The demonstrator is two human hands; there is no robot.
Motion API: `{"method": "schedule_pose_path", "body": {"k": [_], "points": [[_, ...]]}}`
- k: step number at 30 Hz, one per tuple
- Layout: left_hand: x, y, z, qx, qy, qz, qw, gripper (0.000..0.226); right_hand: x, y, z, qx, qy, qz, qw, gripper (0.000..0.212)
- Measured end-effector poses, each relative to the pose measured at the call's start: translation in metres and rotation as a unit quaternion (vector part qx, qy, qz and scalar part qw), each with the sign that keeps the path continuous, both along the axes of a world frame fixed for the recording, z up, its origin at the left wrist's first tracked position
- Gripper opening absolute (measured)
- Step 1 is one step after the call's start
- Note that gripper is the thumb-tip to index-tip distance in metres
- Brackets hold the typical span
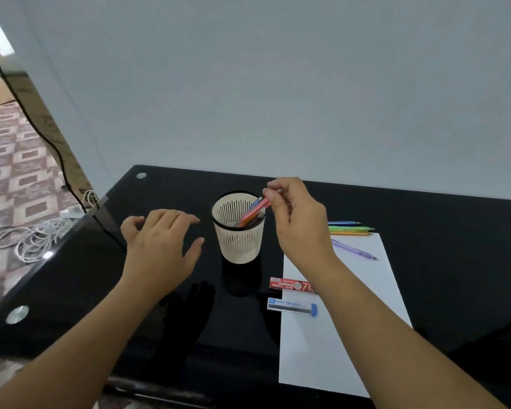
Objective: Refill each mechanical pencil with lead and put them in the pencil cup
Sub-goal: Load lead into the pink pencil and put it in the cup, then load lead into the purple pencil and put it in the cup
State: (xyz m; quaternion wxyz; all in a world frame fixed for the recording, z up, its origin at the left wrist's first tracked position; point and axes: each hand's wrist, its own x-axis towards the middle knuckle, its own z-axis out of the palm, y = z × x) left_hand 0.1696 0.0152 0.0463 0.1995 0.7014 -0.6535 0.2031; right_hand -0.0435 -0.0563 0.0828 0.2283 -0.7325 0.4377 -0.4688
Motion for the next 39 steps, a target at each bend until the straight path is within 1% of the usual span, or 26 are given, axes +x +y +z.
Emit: {"method": "schedule_pose_path", "body": {"k": [3,6,9,13,16,21,25,28,32,36,39], "points": [[0.005,0.0,-0.007,0.008,0.007,0.005,1.0,0.034,0.006,-0.005,-0.011,0.002,0.055,-0.005,0.998,0.022],[0.006,0.001,-0.015,0.011,0.011,0.008,1.0,0.028,0.009,-0.009,-0.022,-0.011,0.079,-0.009,0.997,0.027],[0.002,0.002,-0.022,0.027,0.019,0.002,0.999,0.028,0.01,-0.01,-0.031,-0.015,0.108,-0.005,0.994,0.03],[-0.012,0.003,-0.027,0.035,0.025,-0.008,0.999,0.028,0.0,-0.006,-0.032,-0.004,0.111,-0.008,0.994,0.036],[-0.026,0.004,-0.027,0.039,0.026,-0.016,0.999,0.029,-0.016,-0.003,-0.032,0.01,0.105,-0.036,0.994,0.03],[-0.058,0.004,-0.034,0.02,0.041,-0.056,0.997,0.023,-0.066,0.003,-0.04,0.067,0.118,-0.079,0.988,0.022],[-0.091,-0.004,-0.04,0.031,0.065,-0.103,0.992,0.02,-0.113,0.012,-0.049,0.14,0.156,-0.13,0.969,0.021],[-0.117,-0.013,-0.041,0.068,0.086,-0.129,0.985,0.027,-0.142,0.016,-0.052,0.166,0.189,-0.158,0.955,0.021],[-0.144,-0.026,-0.042,0.096,0.117,-0.155,0.976,0.027,-0.168,0.013,-0.056,0.175,0.226,-0.158,0.945,0.021],[-0.16,-0.041,-0.048,0.113,0.12,-0.152,0.975,0.029,-0.182,-0.001,-0.063,0.18,0.249,-0.148,0.94,0.02],[-0.167,-0.052,-0.051,0.145,0.125,-0.14,0.971,0.036,-0.182,-0.013,-0.067,0.176,0.26,-0.143,0.939,0.019]]}}
